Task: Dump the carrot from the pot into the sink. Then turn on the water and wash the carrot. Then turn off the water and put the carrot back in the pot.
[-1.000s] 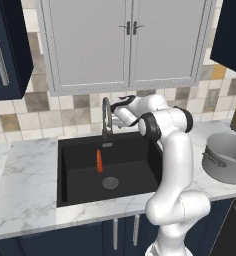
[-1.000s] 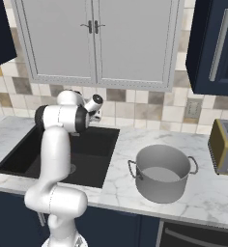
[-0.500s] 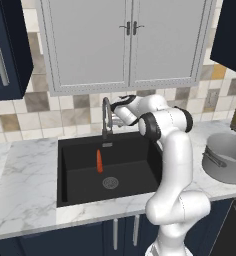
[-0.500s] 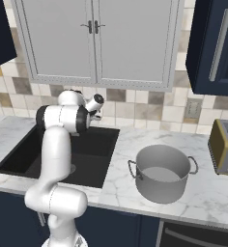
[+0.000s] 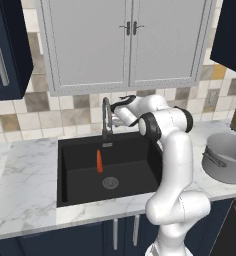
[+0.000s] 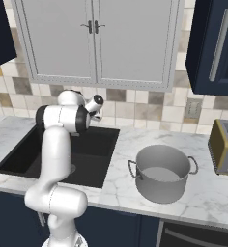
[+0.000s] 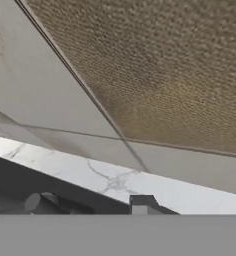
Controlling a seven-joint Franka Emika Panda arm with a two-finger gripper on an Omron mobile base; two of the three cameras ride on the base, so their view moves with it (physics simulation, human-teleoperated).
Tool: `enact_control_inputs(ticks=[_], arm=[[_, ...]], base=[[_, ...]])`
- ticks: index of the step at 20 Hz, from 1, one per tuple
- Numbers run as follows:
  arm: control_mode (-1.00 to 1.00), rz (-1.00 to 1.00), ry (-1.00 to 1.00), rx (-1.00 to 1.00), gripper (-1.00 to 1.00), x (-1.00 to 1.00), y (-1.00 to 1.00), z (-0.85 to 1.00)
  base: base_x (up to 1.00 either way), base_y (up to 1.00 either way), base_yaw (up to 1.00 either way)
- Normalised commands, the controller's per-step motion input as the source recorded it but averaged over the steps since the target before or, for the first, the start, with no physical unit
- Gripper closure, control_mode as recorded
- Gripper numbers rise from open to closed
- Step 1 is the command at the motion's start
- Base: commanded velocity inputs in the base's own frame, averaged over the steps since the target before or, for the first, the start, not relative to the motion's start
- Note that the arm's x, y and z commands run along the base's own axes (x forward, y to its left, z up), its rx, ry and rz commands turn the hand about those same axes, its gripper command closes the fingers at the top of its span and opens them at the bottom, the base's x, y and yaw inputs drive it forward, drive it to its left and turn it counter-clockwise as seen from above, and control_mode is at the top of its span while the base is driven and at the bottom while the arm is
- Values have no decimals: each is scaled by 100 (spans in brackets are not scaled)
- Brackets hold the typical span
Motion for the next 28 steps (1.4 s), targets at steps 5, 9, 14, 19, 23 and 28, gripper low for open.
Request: enact_control_inputs(ticks=[5, 9, 14, 19, 23, 28], arm=[[-100, -13, 0, 0, 100, 0, -23, -6], [-100, -10, 1, 0, 100, 0, -42, -5], [-100, -10, 2, 1, 100, 0, -57, -4], [-100, -9, 4, 3, 100, 0, -61, -6], [-100, -7, 5, 5, 100, 0, -62, -11], [-100, -6, 5, 5, 100, 0, -59, -15]], base=[[0, 0, 0], [0, 0, 0], [0, 0, 0], [0, 0, 0], [0, 0, 0], [0, 0, 0]])
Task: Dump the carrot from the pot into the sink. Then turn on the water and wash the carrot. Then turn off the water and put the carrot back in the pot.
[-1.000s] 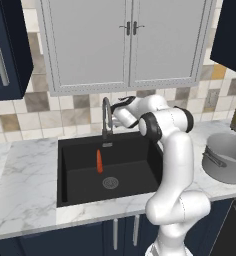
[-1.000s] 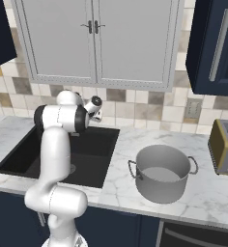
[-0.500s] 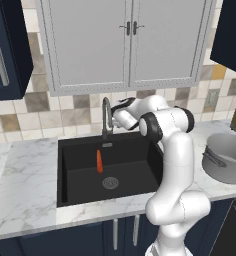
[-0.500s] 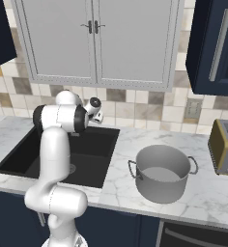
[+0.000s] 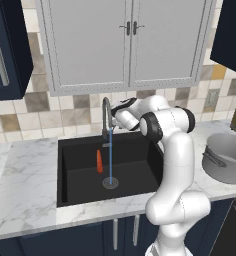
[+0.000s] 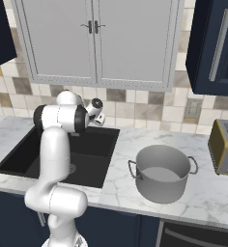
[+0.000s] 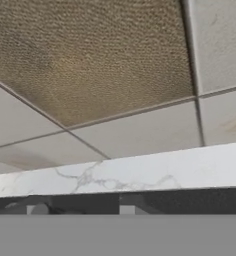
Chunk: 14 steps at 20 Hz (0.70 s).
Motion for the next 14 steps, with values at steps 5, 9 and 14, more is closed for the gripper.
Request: enact_control_inputs(ticks=[5, 9, 14], arm=[[-100, -5, 4, 6, 100, 0, -48, -12], [-100, -3, 3, 5, -100, 0, -26, -5], [-100, -2, 0, 6, -100, 0, -21, 0]], base=[[0, 0, 0], [0, 0, 0], [0, 0, 0]])
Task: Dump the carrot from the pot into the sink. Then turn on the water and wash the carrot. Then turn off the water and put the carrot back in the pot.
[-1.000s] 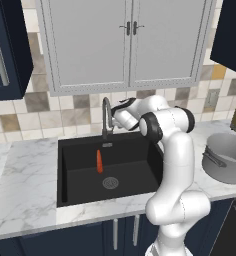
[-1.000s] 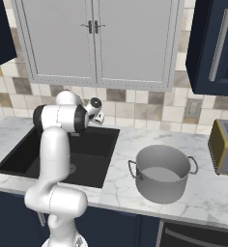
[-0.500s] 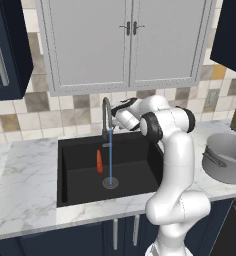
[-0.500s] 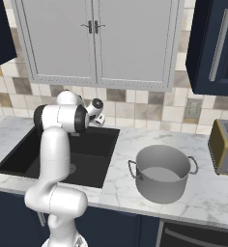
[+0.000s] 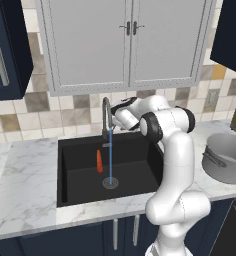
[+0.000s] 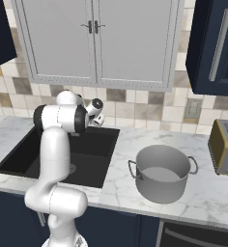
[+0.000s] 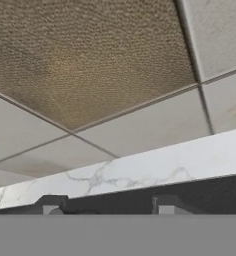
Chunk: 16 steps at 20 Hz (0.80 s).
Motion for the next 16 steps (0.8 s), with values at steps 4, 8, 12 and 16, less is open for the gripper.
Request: enact_control_inputs(ticks=[4, 8, 12, 16], arm=[[-100, 0, 0, 7, -100, 0, -10, 0], [-100, 0, 0, 8, -100, 0, -11, 2], [-100, 0, 0, 9, -100, 0, -3, 4], [-100, 0, 0, 8, -100, -19, 0, 11]], base=[[0, 0, 0], [0, 0, 0], [0, 0, 0], [0, 0, 0]])
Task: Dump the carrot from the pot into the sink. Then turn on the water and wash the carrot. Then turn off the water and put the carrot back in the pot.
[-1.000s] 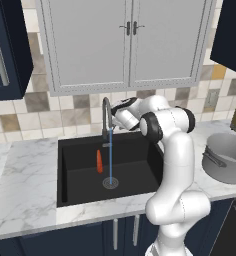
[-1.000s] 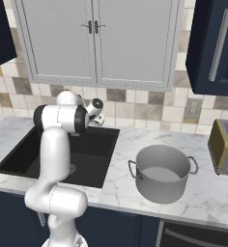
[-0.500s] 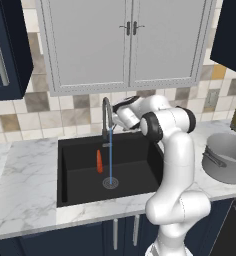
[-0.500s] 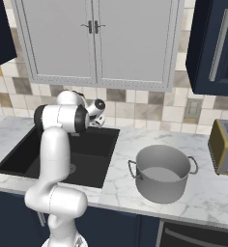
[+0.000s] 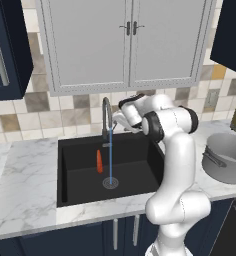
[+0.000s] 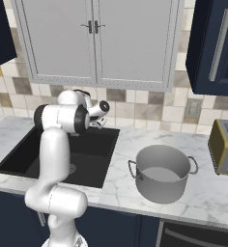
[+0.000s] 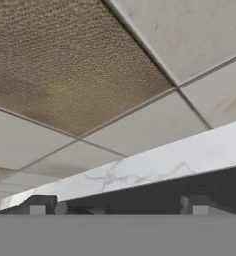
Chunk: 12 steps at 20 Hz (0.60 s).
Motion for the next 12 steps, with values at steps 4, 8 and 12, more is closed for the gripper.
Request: enact_control_inputs(ticks=[4, 8, 12], arm=[[-100, 0, 0, 2, -100, -41, 0, 20], [-100, 0, 0, 0, -100, -47, 0, 33], [-100, 0, 0, 0, -100, -46, 0, 36]], base=[[0, 0, 0], [0, 0, 0], [0, 0, 0]])
